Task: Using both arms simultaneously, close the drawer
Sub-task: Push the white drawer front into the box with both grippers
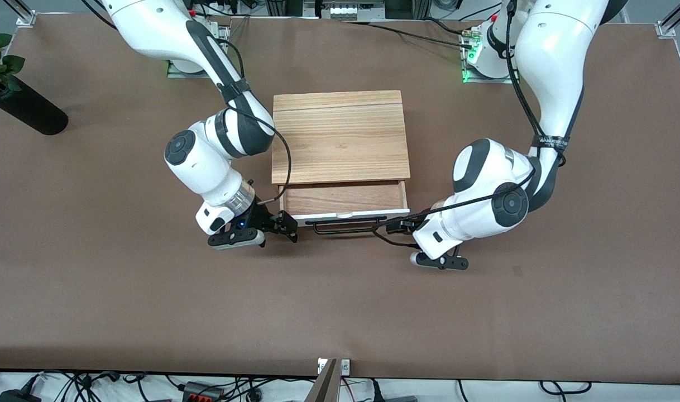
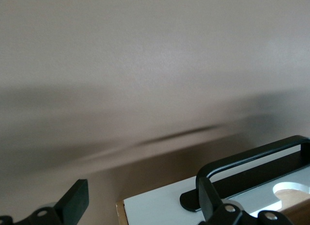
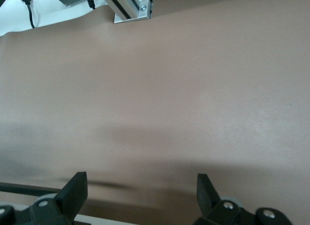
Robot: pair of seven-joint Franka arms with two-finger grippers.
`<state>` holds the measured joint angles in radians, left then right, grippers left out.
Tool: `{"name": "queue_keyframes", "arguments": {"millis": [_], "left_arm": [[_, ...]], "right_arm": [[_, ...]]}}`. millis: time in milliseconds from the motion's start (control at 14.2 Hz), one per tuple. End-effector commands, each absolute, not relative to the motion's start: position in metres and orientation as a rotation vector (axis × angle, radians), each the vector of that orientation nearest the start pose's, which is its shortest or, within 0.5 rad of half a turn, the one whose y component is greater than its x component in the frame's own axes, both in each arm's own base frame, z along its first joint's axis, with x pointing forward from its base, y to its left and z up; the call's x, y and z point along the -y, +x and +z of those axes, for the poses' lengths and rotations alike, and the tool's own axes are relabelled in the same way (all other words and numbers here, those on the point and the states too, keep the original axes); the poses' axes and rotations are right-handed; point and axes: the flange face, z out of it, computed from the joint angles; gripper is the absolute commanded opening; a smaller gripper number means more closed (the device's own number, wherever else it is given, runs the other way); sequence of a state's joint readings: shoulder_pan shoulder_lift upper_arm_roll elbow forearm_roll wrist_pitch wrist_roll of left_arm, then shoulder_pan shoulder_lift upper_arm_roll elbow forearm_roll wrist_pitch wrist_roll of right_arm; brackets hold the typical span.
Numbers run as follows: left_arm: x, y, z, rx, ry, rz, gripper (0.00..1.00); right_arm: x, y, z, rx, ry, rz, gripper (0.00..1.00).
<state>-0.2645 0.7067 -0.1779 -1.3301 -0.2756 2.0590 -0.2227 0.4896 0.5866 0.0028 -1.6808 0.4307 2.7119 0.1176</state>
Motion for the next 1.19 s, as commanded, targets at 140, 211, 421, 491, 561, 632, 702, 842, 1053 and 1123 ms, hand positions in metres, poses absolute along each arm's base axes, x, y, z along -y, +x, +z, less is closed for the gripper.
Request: {"name": "queue_keyframes", "arguments": {"millis": [140,211,421,491,561,632,702,842,1053,1123], "left_arm": [[0.314,0.669,0.322,-0.126,-3.477,0.172,1.0],[0.313,0.668,0.321,-0.124,-3.474,0.178,1.0],[0.311,0.663,0.317,-0.128,-3.464,0.22,1.0],[0.309,0.662,0.318,-0.127,-3.461,0.229,1.0],[0.31,0.66,0.319,-0.136,-3.457,0.247,1.0],[0.309,0.659,0.319,-0.139,-3.451,0.272,1.0],[0.309,0.656,0.318,-0.146,-3.443,0.307,1.0],[0.314,0.648,0.315,-0.171,-3.422,0.391,1.0],[0.315,0.642,0.312,-0.184,-3.403,0.456,1.0],[0.315,0.641,0.311,-0.188,-3.397,0.476,1.0]], "right_arm": [[-0.339,0.627,0.294,0.072,-2.738,-0.364,1.0],[-0.34,0.625,0.295,0.08,-2.743,-0.32,1.0],[-0.34,0.62,0.295,0.097,-2.757,-0.246,1.0],[-0.339,0.62,0.294,0.095,-2.758,-0.237,1.0],[-0.339,0.62,0.294,0.098,-2.761,-0.225,1.0],[-0.341,0.617,0.294,0.103,-2.764,-0.199,1.0],[-0.341,0.616,0.295,0.108,-2.766,-0.177,1.0],[-0.34,0.613,0.296,0.116,-2.772,-0.129,1.0],[-0.341,0.611,0.294,0.118,-2.774,-0.113,1.0],[-0.34,0.609,0.292,0.121,-2.778,-0.082,1.0]]}}
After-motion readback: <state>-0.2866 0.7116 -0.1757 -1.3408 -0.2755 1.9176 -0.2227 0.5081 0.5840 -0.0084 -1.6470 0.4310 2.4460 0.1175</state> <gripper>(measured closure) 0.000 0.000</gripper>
